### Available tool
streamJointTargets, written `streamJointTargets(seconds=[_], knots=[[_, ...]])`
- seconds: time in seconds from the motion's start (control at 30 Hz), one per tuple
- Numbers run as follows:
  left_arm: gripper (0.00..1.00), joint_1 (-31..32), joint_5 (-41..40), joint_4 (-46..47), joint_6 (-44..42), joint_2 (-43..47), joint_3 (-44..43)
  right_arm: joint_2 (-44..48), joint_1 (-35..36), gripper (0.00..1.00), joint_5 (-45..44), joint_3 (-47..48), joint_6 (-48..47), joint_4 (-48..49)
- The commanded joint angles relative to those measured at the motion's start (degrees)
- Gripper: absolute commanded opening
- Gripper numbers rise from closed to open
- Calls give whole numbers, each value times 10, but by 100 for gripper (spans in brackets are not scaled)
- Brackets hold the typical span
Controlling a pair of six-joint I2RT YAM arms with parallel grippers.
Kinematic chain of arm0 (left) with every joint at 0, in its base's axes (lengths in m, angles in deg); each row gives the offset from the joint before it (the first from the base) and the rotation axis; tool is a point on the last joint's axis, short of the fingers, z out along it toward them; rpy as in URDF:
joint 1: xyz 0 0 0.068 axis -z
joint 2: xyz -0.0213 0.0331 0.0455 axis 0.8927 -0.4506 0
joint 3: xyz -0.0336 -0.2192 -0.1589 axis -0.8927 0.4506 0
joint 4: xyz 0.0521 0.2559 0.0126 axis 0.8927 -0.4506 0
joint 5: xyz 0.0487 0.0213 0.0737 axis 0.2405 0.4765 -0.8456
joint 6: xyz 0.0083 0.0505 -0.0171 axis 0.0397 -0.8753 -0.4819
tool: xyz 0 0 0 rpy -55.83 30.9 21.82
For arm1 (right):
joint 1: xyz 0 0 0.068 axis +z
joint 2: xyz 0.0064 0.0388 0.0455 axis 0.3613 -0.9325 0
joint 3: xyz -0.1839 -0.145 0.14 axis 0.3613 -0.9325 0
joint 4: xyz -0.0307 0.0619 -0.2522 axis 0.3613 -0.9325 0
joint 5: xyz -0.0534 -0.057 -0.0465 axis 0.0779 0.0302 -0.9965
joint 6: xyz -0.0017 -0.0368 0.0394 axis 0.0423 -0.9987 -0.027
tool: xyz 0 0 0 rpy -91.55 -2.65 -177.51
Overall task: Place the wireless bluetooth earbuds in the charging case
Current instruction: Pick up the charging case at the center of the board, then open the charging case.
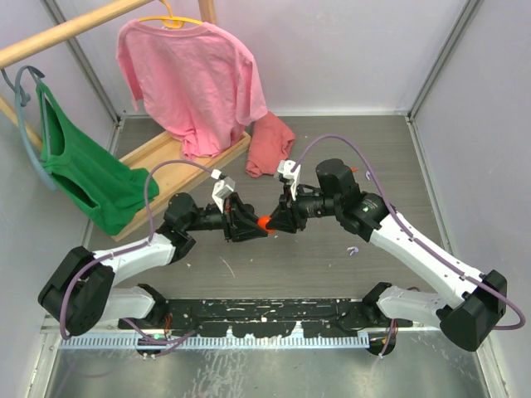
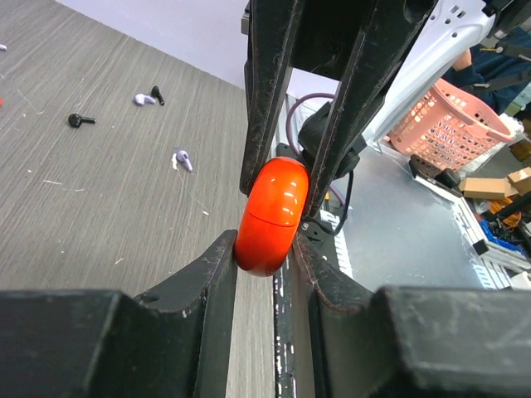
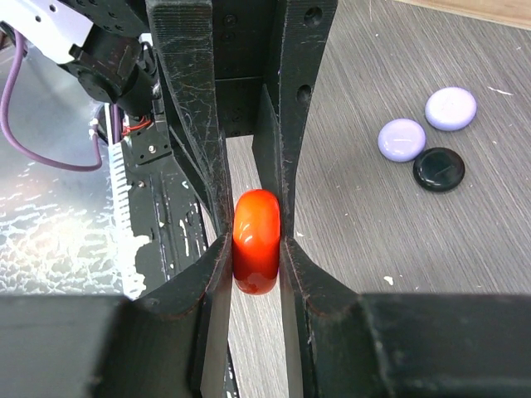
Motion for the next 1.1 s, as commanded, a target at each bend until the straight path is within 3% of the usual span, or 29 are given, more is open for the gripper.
streamJointTargets(seconds=[0.0,0.47,0.73,0.87,1.07], knots=[[29,-1,10,90,32,2,-9,15,2,5,28,3,-11,39],[35,-1,17,129,61,1,-7,14,3,5,48,-4,-7,51],[33,-1,24,130,59,-4,-3,18,3,4,47,-4,-8,53],[26,-1,26,131,56,-5,-1,19,3,4,47,-6,-9,53],[5,-1,29,134,31,4,7,20,2,8,42,-7,-8,53]])
